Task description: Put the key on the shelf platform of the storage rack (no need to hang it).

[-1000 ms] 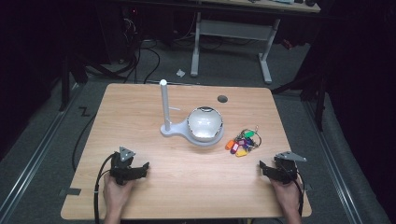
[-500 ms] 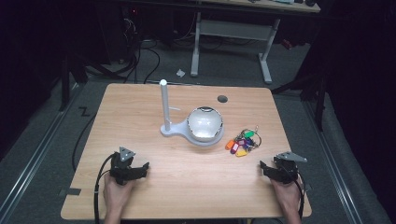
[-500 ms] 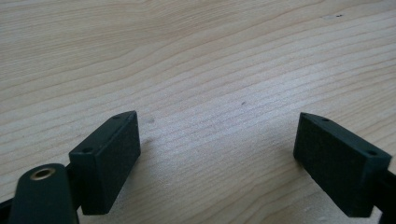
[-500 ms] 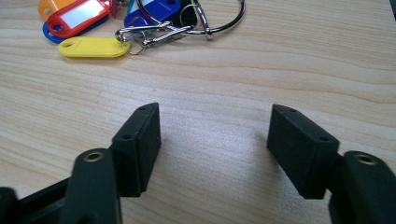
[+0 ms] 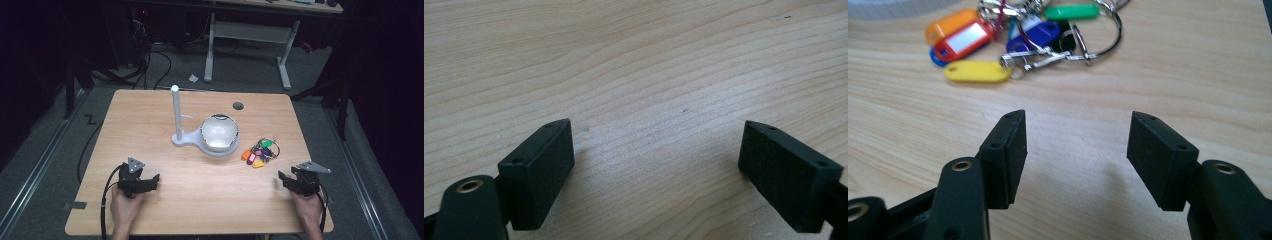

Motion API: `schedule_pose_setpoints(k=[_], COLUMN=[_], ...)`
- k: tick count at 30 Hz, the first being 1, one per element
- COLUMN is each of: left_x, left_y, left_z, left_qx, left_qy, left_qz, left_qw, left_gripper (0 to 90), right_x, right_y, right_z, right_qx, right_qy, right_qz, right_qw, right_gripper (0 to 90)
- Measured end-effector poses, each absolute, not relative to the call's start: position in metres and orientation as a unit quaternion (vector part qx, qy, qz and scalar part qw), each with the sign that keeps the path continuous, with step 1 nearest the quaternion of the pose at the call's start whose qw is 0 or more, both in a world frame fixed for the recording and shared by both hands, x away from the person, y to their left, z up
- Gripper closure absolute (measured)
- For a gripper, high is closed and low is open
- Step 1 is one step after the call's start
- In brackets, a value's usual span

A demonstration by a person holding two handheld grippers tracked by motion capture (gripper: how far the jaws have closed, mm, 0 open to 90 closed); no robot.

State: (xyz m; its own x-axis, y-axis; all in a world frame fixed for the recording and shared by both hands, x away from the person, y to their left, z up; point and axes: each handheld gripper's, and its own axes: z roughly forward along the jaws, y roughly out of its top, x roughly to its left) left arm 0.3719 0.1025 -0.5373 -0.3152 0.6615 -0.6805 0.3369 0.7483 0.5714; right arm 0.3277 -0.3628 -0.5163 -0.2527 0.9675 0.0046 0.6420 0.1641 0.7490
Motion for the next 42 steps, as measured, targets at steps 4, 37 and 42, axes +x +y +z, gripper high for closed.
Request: schedule_pose_setpoints(k=[4, 37, 42], left_x=[0.372, 0.372, 0.372], left_y=[0.102, 0.102, 0.102], left_z=[-0.537, -0.537, -0.537], left_qx=[0.314, 0.312, 0.31], left_qy=[0.794, 0.795, 0.796], left_qz=[0.164, 0.165, 0.164], left_qw=[0.494, 0.493, 0.493], left_gripper=[15.0, 14.8, 14.8], right_x=[0.331, 0.392, 0.4], right_y=[-0.358, -0.314, -0.308], right_z=[-0.511, -0.495, -0.494], right_qx=[0.553, 0.516, 0.514], right_qy=[0.725, 0.754, 0.753], right_qz=[0.331, 0.34, 0.341], right_qw=[0.245, 0.224, 0.232], right_gripper=[41.2, 43.0, 45.5])
